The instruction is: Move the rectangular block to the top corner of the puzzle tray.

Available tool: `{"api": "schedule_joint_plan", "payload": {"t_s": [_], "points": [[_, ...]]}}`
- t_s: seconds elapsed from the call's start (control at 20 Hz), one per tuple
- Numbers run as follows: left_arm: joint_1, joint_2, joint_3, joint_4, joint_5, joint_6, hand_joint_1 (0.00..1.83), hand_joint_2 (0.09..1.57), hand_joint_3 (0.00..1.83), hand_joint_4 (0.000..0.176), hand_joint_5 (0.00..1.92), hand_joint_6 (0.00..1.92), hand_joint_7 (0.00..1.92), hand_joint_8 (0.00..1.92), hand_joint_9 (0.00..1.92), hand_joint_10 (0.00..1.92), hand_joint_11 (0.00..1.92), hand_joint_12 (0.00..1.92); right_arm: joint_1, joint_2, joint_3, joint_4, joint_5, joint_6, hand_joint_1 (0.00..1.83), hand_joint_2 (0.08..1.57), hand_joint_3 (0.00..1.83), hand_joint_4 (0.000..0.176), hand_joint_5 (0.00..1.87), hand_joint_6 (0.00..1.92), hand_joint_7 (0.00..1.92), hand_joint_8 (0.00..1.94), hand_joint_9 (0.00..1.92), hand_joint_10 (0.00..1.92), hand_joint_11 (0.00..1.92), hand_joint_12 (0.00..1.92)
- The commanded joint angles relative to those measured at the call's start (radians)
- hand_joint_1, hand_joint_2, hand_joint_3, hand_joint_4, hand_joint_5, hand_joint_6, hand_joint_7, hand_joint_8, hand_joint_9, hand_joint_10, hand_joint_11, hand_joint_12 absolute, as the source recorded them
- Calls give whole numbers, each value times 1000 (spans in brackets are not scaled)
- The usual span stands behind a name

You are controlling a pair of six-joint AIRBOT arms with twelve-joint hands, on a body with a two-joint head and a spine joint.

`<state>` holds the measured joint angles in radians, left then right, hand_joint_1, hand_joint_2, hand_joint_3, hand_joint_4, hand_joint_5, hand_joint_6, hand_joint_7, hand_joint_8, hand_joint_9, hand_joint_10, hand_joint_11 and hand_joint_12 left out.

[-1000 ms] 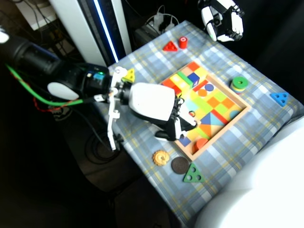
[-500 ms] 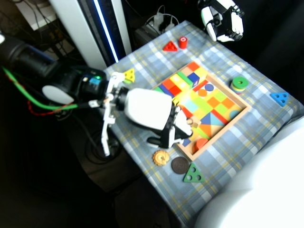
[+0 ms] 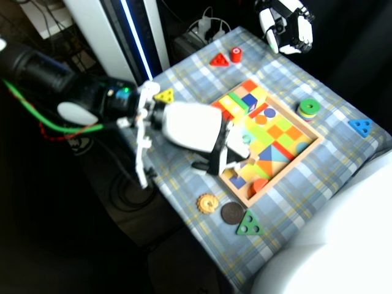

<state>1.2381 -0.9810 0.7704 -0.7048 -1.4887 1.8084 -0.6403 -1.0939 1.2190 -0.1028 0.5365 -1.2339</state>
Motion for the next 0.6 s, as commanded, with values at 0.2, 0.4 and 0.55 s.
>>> {"api": "schedule_joint_plan", "payload": {"t_s": [0.2, 0.4, 0.55], "points": [[-6, 5, -1, 45, -111, -6, 1069, 1325, 43, 11, 590, 1564, 601, 1725, 636, 1921, 622, 1921, 10, 15, -21, -10, 132, -9, 1399, 1241, 0, 0, 790, 8, 1060, 1941, 1254, 1921, 1335, 1921], [-6, 5, -2, 45, -111, -6, 982, 1318, 21, 0, 616, 1591, 561, 1890, 643, 1921, 631, 1921, 2, 3, -27, -24, 127, -8, 1378, 1267, 7, 0, 769, 1, 1118, 1941, 1320, 1921, 1401, 1921], [-6, 5, -2, 45, -111, -6, 982, 1307, 9, 0, 638, 1559, 547, 1915, 620, 1921, 623, 1921, -4, -21, -17, -40, 111, 5, 1328, 1263, 4, 0, 744, 3, 1199, 1862, 1373, 1921, 1395, 1921]]}}
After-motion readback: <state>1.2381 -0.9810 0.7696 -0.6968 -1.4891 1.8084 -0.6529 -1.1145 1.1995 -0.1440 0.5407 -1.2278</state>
